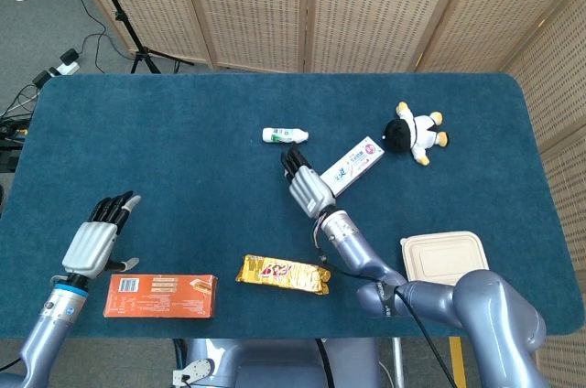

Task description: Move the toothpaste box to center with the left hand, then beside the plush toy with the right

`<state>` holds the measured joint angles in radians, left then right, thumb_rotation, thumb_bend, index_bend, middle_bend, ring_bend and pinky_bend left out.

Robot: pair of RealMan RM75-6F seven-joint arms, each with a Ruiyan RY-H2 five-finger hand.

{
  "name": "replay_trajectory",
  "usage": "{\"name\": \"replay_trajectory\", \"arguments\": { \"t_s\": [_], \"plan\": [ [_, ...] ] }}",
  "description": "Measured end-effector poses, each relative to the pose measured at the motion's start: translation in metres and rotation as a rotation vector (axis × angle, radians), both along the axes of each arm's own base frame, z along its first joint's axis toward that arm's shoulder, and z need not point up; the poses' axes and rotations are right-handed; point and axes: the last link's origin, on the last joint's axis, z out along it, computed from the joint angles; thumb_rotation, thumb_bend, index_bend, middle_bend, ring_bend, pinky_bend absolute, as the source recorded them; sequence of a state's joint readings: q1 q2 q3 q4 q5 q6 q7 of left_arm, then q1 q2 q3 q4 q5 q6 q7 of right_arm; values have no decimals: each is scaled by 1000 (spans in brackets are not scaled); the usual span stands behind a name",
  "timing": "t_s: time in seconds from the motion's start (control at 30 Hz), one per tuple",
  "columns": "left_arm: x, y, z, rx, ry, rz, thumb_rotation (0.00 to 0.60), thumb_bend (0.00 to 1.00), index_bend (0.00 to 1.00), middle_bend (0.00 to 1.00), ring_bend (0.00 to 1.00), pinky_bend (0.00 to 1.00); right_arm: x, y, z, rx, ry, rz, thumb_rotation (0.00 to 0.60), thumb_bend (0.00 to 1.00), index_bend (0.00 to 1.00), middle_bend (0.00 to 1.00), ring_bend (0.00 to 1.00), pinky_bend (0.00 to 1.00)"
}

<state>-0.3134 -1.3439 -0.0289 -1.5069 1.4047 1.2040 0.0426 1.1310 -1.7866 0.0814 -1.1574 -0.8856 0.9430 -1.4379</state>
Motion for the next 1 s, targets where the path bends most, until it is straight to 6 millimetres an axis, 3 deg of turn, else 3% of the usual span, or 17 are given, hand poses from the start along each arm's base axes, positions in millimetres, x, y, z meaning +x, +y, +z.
{"name": "replay_trajectory", "arguments": {
  "t_s": [0.4,1.0],
  "plan": [
    [1,-1,0,-2,-11,-6,600,0,0,0,0,0,-9,-2,0,1,54,-2,600,827,275,132,0,4],
    [3,-2,1,-4,-20,-12,600,0,0,0,0,0,-20,-1,2,11,89,-42,600,827,277,134,0,7]
  ]
}}
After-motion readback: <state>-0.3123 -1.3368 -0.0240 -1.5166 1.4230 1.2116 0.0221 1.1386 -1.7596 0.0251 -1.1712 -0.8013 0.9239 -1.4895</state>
